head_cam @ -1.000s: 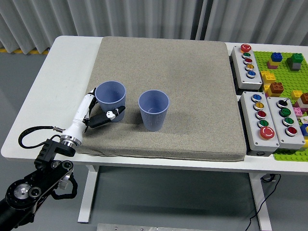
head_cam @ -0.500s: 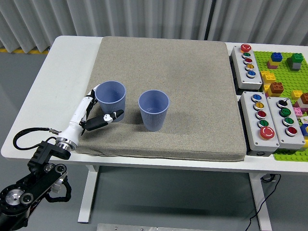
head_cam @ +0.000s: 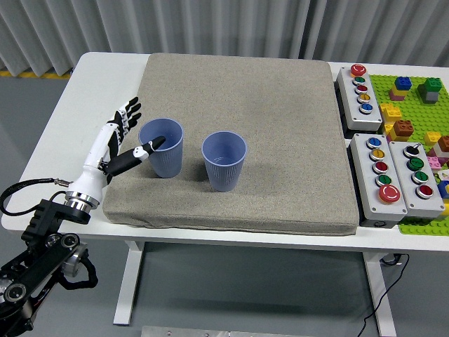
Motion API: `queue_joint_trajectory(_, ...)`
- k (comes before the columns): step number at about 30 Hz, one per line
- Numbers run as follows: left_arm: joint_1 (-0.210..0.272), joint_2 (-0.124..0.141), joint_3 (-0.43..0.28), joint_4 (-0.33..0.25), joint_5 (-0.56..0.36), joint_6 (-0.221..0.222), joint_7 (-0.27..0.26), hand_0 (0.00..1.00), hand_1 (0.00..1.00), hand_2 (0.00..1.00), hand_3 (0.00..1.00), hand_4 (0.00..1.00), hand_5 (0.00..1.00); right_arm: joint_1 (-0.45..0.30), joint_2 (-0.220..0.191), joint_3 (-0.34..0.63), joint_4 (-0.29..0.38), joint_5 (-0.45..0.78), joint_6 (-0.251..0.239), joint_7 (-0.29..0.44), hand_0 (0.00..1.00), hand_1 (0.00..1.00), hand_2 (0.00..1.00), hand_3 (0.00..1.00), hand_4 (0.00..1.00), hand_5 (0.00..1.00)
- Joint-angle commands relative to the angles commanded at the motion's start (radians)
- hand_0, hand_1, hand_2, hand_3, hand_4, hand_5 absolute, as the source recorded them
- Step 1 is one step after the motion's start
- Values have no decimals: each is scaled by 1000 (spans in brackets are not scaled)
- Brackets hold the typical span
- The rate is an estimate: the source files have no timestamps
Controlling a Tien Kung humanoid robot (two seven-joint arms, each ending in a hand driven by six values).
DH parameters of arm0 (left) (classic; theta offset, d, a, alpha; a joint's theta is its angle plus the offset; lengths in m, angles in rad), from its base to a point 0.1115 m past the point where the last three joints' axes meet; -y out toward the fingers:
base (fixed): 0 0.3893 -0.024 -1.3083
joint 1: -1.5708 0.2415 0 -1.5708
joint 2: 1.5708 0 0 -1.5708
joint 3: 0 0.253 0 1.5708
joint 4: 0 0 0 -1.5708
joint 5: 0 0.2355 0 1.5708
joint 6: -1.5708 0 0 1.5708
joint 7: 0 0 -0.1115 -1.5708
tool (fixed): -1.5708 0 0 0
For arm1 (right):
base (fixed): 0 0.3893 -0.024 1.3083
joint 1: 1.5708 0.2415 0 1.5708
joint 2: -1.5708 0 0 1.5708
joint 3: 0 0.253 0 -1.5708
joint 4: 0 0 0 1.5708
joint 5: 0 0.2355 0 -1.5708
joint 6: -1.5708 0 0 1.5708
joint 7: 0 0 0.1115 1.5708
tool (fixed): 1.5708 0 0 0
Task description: Pick cup pour cup place
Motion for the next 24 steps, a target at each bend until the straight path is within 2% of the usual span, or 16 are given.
queue_joint_trajectory(1,-6,-2,-13,4,-26,-7,-13,938,951,998,998,998,541,0,0,-1,0,2,-1,0,640,600,508,580,2,2)
queue_joint_trajectory(2,-10,-4,-21,7,-62,-12,-21,898,883,998,998,998,722,0,0,-1,0,4,-1,0,639,600,508,580,2,2)
queue_joint_trajectory(7,-33,-20,-71,53,-254,-60,-47,898,883,998,998,998,722,2,0,-3,0,7,-2,1,639,600,508,580,2,2)
queue_joint_trajectory(8,-35,-21,-74,57,-291,-64,-49,886,873,966,950,818,998,2,0,-3,-1,6,-2,1,639,600,508,579,2,2)
queue_joint_trajectory(10,-36,-26,-78,70,-364,-74,-50,886,873,966,950,818,998,3,0,-3,-1,6,-2,1,639,600,508,579,2,2)
queue_joint_trajectory(13,-35,-32,-72,80,-426,-98,-44,886,873,966,950,818,998,4,0,-3,-1,7,-3,1,639,600,508,579,2,2)
queue_joint_trajectory(14,-35,-34,-68,83,-439,-107,-42,895,880,961,932,784,998,4,0,-3,-1,8,-3,1,639,600,508,579,2,2)
queue_joint_trajectory(18,-38,-40,-47,83,-466,-133,-34,895,880,961,932,784,998,8,0,-4,-1,7,-4,0,639,600,508,579,2,2)
queue_joint_trajectory(24,-37,-51,-30,71,-448,-137,-29,900,882,963,930,779,998,8,0,-7,-1,12,-5,0,639,600,508,579,2,2)
